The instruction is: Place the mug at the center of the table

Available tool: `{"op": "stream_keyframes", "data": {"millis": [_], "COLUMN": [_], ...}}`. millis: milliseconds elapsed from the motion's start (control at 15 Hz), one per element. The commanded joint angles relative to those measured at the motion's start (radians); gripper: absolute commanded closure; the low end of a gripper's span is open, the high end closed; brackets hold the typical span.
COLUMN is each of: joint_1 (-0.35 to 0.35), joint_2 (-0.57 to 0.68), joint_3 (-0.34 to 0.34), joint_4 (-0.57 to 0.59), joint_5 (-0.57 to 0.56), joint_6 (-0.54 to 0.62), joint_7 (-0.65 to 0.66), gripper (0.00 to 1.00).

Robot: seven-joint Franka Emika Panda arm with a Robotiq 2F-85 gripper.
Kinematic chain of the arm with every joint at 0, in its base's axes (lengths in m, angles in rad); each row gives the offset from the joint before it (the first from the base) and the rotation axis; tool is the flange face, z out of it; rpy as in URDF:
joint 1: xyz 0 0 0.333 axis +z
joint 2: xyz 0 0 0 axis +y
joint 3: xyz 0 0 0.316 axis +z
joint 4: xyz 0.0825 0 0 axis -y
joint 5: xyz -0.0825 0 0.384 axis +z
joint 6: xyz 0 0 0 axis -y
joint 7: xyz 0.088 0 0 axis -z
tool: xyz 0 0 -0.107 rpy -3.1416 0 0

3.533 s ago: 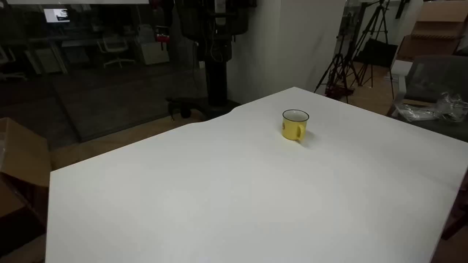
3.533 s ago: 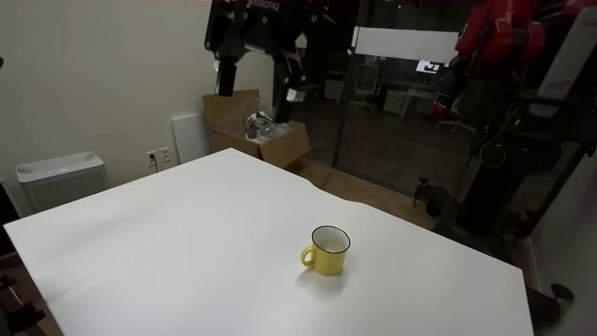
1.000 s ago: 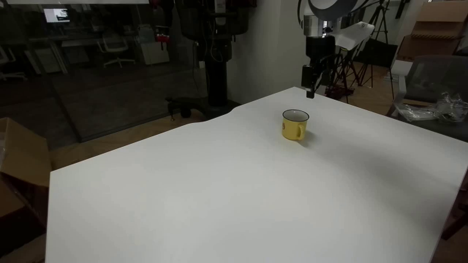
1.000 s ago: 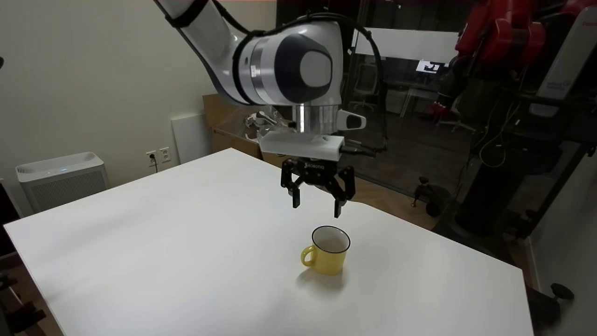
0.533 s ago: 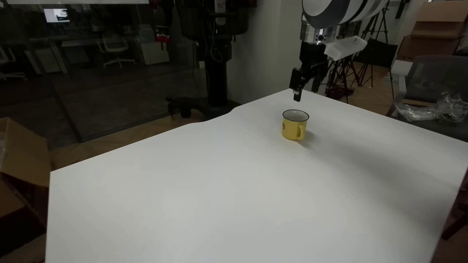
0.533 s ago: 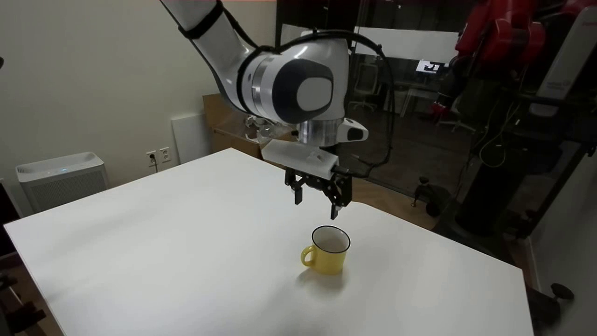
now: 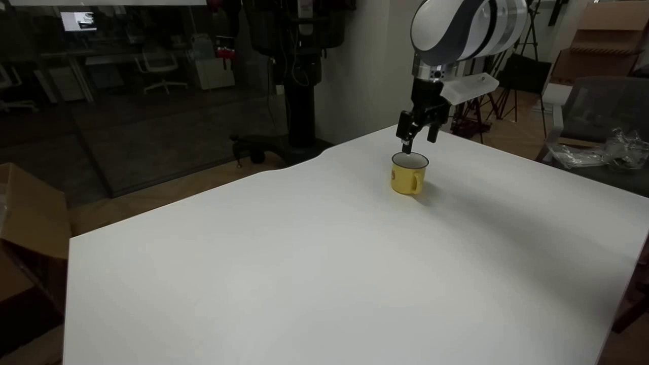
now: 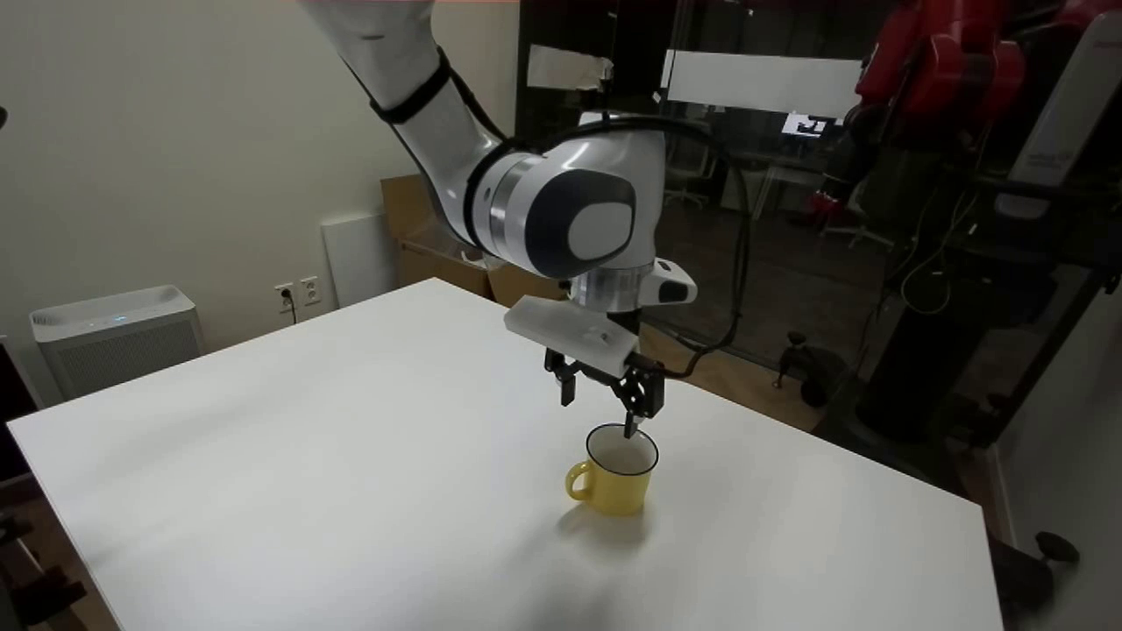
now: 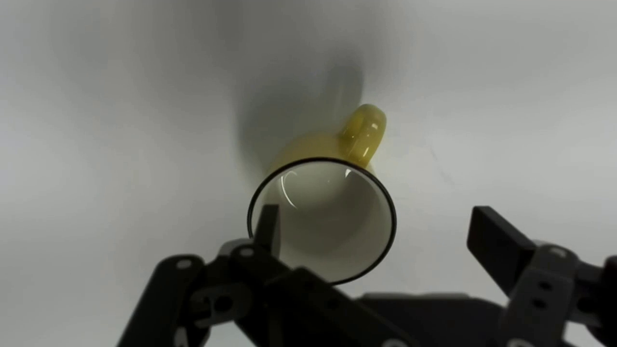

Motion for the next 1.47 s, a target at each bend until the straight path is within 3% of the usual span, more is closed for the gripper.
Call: {"op": "stream_keyframes", "data": {"millis": [0,467,867,933,1067,1400], "joint_1": [-0.009,-0.037,-0.020,-0.014,-0.014,-0.004], "joint_2": [-0.002,0.157,0.309,0.325,0.344,0.350], "joint_3": [0.011,0.043,0.037,0.034,0.037,0.035], "joint_4": [0.002,0.150,0.302,0.321,0.345,0.366], "joint_5": [-0.010,-0.017,-0.095,-0.107,-0.123,-0.148], "joint_6": [-0.003,-0.044,-0.065,-0.068,-0.062,-0.048], "joint_7": [0.007,-0.086,-0.140,-0.135,-0.141,-0.136], "gripper": [0.00,0.00,0.00,0.25,0.33,0.69]}}
